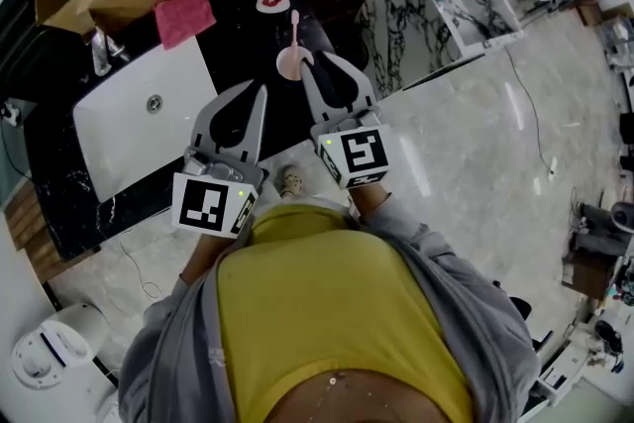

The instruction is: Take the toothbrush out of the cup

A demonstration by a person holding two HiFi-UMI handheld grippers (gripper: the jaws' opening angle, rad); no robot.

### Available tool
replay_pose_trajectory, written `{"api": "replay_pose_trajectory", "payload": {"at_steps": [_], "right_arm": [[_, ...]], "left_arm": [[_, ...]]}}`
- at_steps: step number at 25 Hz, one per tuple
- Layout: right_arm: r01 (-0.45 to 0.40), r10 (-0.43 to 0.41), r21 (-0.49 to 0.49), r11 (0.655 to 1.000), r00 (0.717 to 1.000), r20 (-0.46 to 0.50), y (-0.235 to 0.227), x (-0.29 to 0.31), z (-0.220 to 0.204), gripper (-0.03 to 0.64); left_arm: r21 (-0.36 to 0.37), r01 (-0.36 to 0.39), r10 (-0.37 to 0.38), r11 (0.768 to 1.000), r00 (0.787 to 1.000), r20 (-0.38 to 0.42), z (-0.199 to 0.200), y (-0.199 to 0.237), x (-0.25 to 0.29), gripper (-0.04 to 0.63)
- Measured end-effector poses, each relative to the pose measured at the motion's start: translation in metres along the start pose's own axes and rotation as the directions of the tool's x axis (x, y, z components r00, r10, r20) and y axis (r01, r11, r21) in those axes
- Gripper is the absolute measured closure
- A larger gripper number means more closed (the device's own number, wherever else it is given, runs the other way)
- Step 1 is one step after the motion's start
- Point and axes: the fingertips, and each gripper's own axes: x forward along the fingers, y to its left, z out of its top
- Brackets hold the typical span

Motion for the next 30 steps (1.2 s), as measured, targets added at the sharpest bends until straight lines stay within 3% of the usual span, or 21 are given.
{"api": "replay_pose_trajectory", "payload": {"at_steps": [11, 19, 30], "right_arm": [[-0.029, 0.035, 0.046, 0.999, 0.990, -0.139, -0.013, 0.046, -0.044, 0.522], [-0.059, 0.093, 0.139, 0.989, 0.963, -0.252, -0.022, 0.075, -0.076, 0.503], [-0.104, 0.158, 0.179, 0.978, 0.936, -0.316, -0.023, 0.095, -0.094, 0.521]], "left_arm": [[-0.014, 0.030, -0.030, 0.999, 0.998, -0.057, -0.018, 0.023, 0.026, 0.595], [-0.038, 0.059, -0.063, 0.998, 0.992, -0.109, -0.036, 0.039, 0.047, 0.595], [-0.062, 0.065, -0.073, 0.996, 0.986, -0.148, -0.052, 0.054, 0.057, 0.595]]}}
